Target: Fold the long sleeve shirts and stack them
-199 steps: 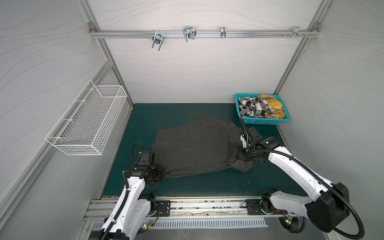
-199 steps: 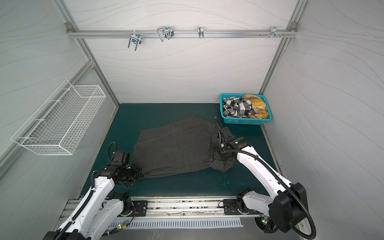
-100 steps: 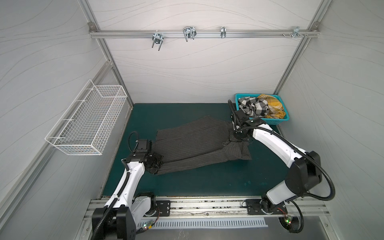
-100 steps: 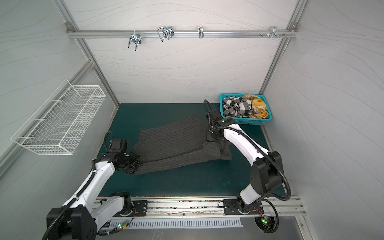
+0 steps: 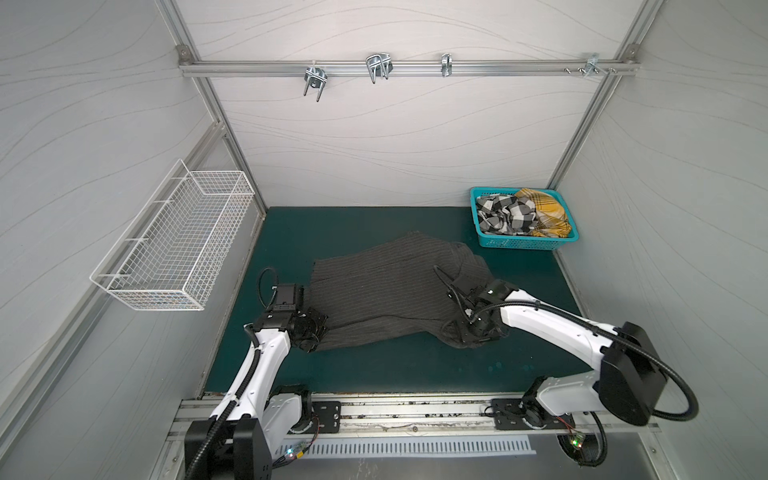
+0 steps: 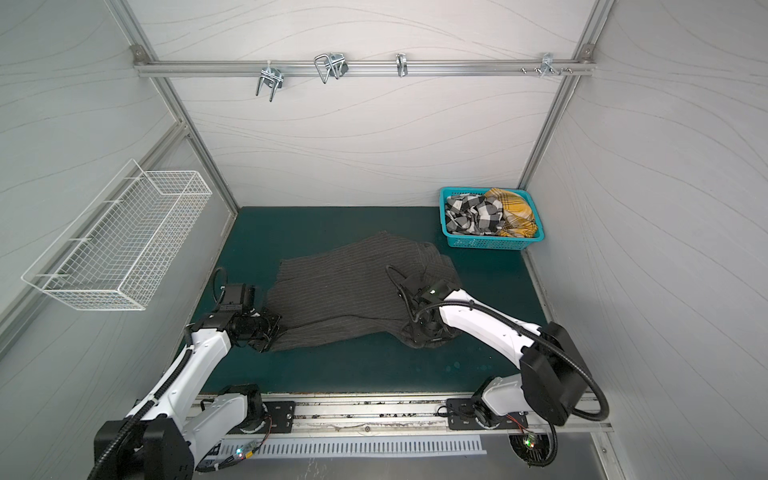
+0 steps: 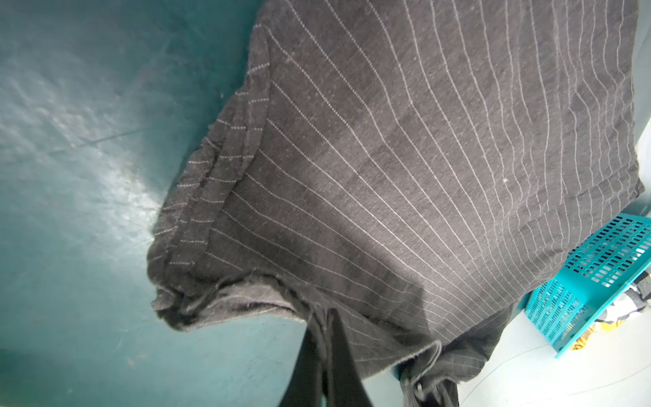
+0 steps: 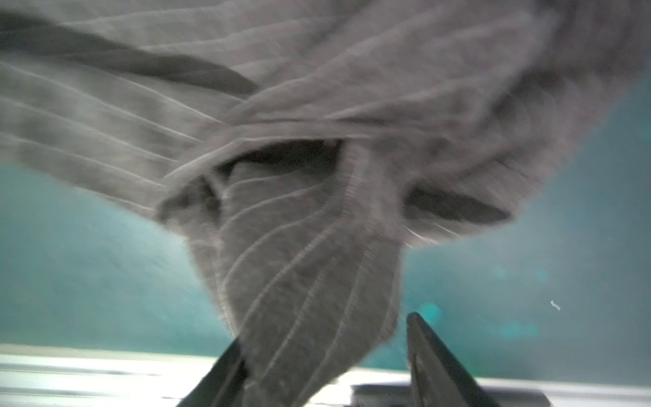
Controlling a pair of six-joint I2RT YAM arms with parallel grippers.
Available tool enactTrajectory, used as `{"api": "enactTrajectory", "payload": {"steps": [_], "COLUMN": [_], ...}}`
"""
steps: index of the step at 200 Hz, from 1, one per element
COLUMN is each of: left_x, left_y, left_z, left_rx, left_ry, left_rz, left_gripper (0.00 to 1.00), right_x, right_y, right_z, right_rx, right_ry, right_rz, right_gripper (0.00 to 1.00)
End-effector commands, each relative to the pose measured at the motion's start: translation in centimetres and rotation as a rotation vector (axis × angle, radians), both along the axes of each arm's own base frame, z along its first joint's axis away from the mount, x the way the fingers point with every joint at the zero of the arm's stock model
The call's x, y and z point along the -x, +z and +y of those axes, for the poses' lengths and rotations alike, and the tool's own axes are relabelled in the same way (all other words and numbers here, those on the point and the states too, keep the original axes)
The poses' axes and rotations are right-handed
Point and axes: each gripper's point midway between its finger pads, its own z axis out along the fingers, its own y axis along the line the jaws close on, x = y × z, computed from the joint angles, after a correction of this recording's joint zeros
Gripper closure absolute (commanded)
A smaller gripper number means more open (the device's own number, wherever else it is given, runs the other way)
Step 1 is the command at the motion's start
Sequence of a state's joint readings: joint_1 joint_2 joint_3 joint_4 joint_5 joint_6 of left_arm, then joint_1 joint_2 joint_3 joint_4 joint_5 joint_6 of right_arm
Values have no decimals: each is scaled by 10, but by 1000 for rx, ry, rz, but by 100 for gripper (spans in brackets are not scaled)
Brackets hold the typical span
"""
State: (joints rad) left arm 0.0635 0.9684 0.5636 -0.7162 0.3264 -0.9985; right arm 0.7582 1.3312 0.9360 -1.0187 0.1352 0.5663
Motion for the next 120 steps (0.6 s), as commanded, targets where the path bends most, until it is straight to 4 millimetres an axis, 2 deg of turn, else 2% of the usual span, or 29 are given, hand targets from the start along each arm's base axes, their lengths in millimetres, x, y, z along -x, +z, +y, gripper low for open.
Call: {"api": "enactTrajectory", "payload": {"steps": [1, 20, 34, 67, 80, 105, 114, 120], "left_x": [2, 2, 2, 2, 2, 3, 3, 4], "left_y": [0, -1, 0, 1, 3, 5, 4, 4], "left_z": [2, 1, 2, 2, 3, 4, 3, 3], "left_rx": [-12, -9, -18, -20, -27, -32, -29, -25], "left_ry": [-4, -11, -17, -18, -20, -23, -22, -20], "left_rz": [-17, -12, -10, -11, -14, -20, -20, -19], "left_gripper": [100, 100, 100, 100, 100, 100, 100, 100], "right_x": [-18, -49, -70, -109, -115, -118, -118, -118], "right_y": [33, 39, 28, 12, 12, 19, 16, 13], "right_z": [-15, -27, -34, -29, -31, -36, -37, -38], "right_rx": [-95, -166, -206, -454, -504, -489, -488, -485], "right_ry": [-151, -258, -330, -439, -467, -471, -477, -487], "right_rz": [-54, -66, -33, 36, 55, 6, 14, 24], "right_gripper": [33, 32, 35, 37, 35, 32, 35, 41]}}
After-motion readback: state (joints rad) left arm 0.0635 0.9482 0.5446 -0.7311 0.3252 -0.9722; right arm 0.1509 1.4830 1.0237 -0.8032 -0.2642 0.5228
